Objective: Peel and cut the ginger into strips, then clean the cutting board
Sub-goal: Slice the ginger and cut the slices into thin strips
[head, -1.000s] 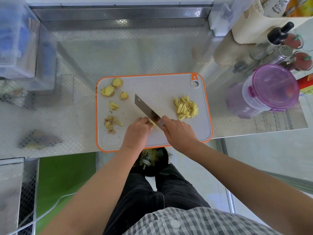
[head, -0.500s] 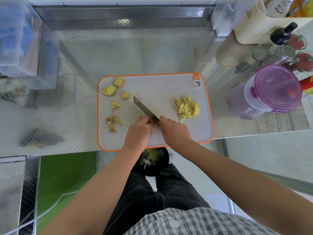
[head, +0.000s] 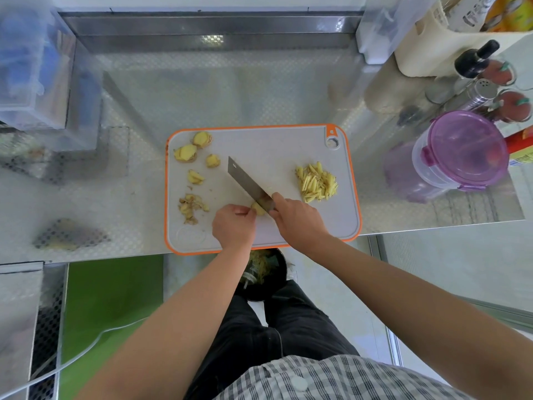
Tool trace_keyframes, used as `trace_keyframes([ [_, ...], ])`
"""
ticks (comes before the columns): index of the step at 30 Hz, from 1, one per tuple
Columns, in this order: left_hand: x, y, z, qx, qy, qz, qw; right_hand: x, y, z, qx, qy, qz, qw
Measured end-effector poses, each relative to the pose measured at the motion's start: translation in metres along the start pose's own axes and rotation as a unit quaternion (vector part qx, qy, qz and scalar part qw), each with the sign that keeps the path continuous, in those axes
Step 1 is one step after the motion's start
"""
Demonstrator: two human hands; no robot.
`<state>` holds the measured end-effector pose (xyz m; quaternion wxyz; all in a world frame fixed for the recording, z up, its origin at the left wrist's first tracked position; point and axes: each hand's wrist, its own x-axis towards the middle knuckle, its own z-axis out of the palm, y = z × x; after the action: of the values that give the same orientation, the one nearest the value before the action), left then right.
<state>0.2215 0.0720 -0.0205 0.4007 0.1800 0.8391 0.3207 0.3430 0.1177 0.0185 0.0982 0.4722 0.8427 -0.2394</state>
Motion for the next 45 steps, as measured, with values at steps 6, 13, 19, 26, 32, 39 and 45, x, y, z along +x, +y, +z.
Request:
trace_keyframes([
  [6,-0.005,0.01,-0.002,-0.03,0.009,-0.038,0.999,-0.009,0.0,0.0,-0.011,0.02,-0.02,1.0],
  [13,-0.007,0.015,-0.004,-0.011,0.008,-0.036,0.999,-0.007,-0.003,0.004,-0.047,0.004,-0.007,0.999],
  [19,-0.007,0.016,-0.007,-0.016,0.0,-0.039,0.999,0.003,-0.009,0.008,-0.049,-0.007,0.009,0.999],
  [26,-0.008,0.016,-0.007,-0.019,0.004,-0.029,0.999,-0.002,0.002,0.008,0.007,0.025,0.003,1.0],
  [32,-0.006,0.014,-0.006,-0.023,0.007,-0.027,0.999,-0.009,0.004,0.005,-0.025,0.004,-0.027,0.999],
  [39,-0.002,0.012,-0.005,-0.021,0.0,-0.029,0.999,0.0,-0.006,0.007,-0.036,-0.01,-0.002,0.999],
  [45,0.0,0.009,-0.003,-0.028,0.001,-0.033,0.999,0.0,-0.002,0.006,0.007,0.015,-0.007,1.0],
])
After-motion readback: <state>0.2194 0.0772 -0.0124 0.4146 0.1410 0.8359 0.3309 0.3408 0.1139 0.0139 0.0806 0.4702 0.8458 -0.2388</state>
